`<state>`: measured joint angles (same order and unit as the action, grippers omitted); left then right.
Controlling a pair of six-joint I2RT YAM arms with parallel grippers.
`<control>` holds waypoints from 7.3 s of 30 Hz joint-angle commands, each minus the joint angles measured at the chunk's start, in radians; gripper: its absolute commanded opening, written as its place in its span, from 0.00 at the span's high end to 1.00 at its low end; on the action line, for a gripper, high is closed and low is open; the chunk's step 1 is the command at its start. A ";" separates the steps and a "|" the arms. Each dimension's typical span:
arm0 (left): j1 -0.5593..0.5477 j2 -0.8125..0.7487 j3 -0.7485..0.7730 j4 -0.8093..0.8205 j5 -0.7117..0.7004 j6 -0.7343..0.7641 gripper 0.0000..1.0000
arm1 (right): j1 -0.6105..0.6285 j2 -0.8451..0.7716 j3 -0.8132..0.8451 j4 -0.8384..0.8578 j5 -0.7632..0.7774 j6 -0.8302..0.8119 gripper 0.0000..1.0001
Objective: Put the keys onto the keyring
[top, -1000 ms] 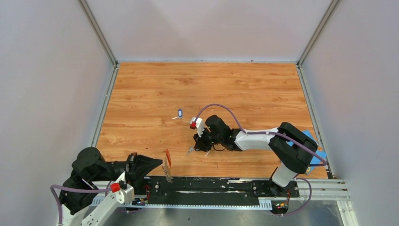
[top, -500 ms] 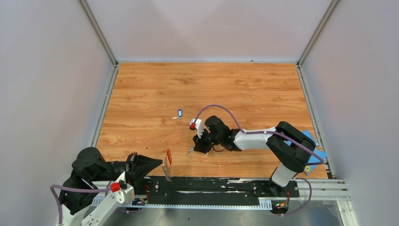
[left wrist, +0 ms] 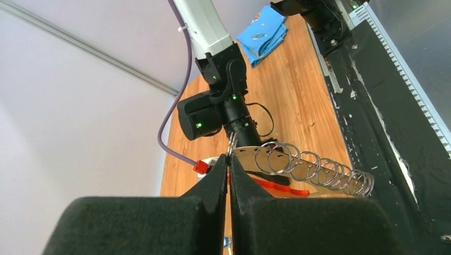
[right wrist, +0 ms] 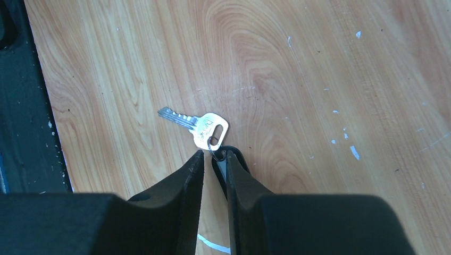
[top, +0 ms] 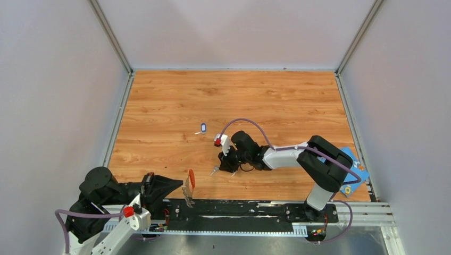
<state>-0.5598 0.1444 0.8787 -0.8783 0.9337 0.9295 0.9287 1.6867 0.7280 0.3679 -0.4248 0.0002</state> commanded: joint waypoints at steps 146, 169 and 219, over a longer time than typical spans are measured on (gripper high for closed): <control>-0.003 0.213 0.074 -0.001 0.167 -0.118 1.00 | 0.607 -0.317 0.905 -1.072 0.137 -1.034 1.00; -0.002 0.215 0.066 0.000 0.157 -0.106 1.00 | 0.608 -0.292 0.922 -1.052 0.147 -1.053 1.00; -0.003 0.195 0.051 -0.001 0.096 -0.096 1.00 | 0.608 -0.176 1.017 -1.046 0.280 -0.912 1.00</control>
<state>-0.5594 0.3458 0.9344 -0.9043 1.0252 0.8185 1.5230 1.4807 1.7061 -0.6777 -0.2001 -0.9459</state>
